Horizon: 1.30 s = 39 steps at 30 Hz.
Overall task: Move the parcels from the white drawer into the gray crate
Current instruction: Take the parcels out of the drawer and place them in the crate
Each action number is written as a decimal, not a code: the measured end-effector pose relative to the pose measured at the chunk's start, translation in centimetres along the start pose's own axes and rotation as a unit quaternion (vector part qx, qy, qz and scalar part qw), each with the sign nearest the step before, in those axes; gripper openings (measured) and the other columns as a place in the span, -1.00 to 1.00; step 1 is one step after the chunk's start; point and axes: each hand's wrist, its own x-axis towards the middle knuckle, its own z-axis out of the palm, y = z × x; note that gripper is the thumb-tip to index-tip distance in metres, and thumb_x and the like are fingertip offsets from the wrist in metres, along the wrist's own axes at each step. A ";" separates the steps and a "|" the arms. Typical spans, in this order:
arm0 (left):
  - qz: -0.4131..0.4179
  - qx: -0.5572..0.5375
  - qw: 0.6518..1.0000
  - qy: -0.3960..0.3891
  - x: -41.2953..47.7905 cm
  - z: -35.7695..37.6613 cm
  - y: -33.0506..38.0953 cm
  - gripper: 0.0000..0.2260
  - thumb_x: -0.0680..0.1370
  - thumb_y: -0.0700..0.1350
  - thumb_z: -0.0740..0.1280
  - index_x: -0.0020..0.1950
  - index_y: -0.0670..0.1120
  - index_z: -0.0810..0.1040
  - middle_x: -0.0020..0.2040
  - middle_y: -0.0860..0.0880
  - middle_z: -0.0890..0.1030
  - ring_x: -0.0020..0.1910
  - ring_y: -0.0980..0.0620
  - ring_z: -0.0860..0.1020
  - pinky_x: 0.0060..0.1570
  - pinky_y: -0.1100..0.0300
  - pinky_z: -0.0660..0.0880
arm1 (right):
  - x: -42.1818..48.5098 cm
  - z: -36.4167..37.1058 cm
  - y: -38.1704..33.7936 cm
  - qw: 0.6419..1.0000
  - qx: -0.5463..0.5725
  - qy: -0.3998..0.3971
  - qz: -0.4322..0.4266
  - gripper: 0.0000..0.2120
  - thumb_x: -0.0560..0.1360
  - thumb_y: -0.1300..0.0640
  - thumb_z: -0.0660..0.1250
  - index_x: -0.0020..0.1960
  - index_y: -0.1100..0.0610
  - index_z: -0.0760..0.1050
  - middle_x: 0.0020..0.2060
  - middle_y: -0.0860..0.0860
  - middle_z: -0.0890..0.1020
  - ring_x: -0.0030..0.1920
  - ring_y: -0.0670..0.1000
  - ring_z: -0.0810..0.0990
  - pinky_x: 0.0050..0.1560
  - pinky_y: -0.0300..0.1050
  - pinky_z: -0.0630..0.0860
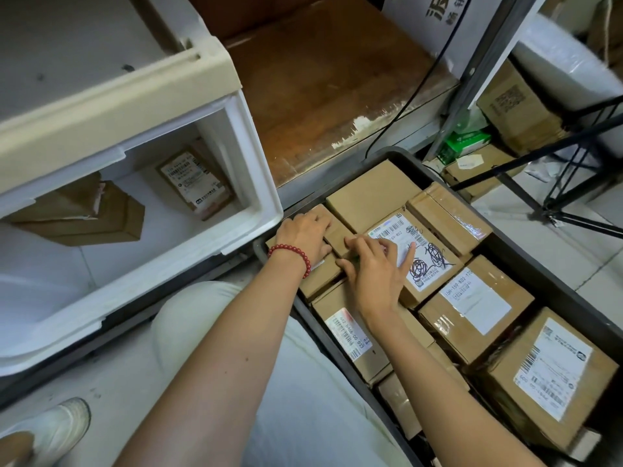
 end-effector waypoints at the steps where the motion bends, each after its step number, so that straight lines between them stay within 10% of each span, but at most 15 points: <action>1: -0.002 0.024 1.000 -0.005 -0.2 0.1 -0.1 -0.58 0.59 0.03 0.25 0.41 -0.05 0.31 0.36 -0.10 0.39 0.28 -0.11 0.41 0.18 0.01 0.39 | 0.3 -0.1 -0.1 1.000 -0.002 -0.010 0.000 -0.73 0.42 -0.03 0.45 0.08 0.02 0.57 0.04 -0.06 0.64 0.19 0.14 0.49 0.44 0.25 -0.18; 8: -0.015 0.037 0.998 0.051 -1.4 -0.5 0.2 -0.62 0.60 -0.03 0.21 0.39 -0.08 0.32 0.33 -0.10 0.43 0.30 -0.10 0.40 0.20 0.03 0.38 | 0.5 -0.9 0.9 0.997 0.048 -0.051 -0.028 -0.66 0.45 -0.01 0.44 0.17 0.07 0.53 0.08 0.00 0.59 0.19 0.06 0.51 0.50 0.09 -0.02; 15: -0.029 0.018 0.997 0.068 -2.6 -1.5 0.4 -0.63 0.59 -0.06 0.21 0.39 -0.06 0.34 0.33 -0.08 0.44 0.30 -0.08 0.39 0.18 0.03 0.37 | 1.3 -3.2 -0.2 0.992 -0.065 -0.084 -0.063 -0.63 0.49 -0.18 0.31 0.21 -0.01 0.57 0.44 0.03 0.32 0.46 0.14 0.23 0.39 0.19 -0.40; 20: -0.066 0.004 0.991 0.118 -4.1 -2.9 0.8 -0.64 0.59 0.00 0.19 0.39 0.01 0.36 0.32 0.00 0.46 0.30 -0.04 0.39 0.19 0.02 0.33 | 2.1 -5.1 -0.6 0.994 -0.041 -0.064 -0.074 -0.57 0.54 -0.21 0.20 0.31 -0.02 0.48 0.33 0.00 0.47 0.36 0.08 0.38 0.47 0.16 0.02; 39: -0.325 -0.050 0.929 0.168 -17.8 -6.0 -11.1 -0.57 0.58 0.11 0.18 0.40 -0.03 0.35 0.32 -0.10 0.48 0.30 -0.14 0.40 0.19 -0.03 0.33 | 3.2 -9.5 -13.7 0.961 0.050 -0.082 -0.261 -0.55 0.56 -0.22 0.18 0.31 0.02 0.49 0.29 0.01 0.51 0.34 0.04 0.39 0.34 -0.02 0.27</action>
